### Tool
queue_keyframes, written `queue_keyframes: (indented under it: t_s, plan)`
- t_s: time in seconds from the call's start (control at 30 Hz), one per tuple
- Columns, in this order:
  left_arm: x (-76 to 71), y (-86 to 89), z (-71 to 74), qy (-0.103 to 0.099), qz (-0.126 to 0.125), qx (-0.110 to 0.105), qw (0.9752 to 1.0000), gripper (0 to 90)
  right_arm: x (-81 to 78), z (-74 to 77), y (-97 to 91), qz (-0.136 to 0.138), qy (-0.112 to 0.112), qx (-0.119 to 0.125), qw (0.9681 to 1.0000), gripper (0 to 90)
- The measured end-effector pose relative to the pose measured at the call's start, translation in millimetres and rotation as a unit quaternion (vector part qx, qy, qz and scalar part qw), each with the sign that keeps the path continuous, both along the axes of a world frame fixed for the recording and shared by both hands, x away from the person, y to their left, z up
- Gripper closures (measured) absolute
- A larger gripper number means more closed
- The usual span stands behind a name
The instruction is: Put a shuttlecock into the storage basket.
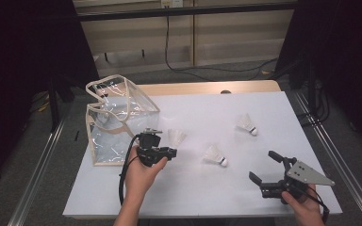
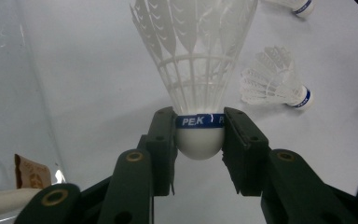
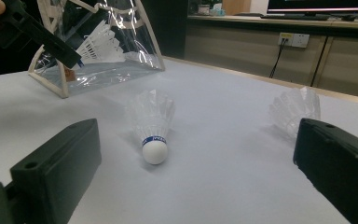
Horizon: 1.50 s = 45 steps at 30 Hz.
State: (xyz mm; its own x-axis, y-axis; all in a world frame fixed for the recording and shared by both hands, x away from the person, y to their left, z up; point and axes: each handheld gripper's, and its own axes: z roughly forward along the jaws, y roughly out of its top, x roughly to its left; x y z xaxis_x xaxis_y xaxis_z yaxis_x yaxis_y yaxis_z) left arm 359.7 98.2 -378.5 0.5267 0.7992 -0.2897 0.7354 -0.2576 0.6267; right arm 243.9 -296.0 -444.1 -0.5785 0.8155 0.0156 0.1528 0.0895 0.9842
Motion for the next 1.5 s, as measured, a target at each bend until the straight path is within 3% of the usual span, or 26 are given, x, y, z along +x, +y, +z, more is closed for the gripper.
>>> queue_keyframes:
  t_s: [0.67,1.23,1.5]
  plan:
    - [11.6,8.4,23.4,0.004,0.016,0.003,0.9999,65.5,0.0,0.2,-0.7,-0.001,-0.001,0.000,1.0000,0.2]
    - [19.9,10.5,42.6,0.010,0.012,0.011,0.9998,65.5,0.2,0.2,-1.0,-0.001,-0.001,0.001,1.0000,0.2]
    - [23.5,11.9,53.2,0.019,0.006,-0.001,0.9998,65.5,0.0,0.2,-0.2,-0.001,0.000,0.001,1.0000,0.2]
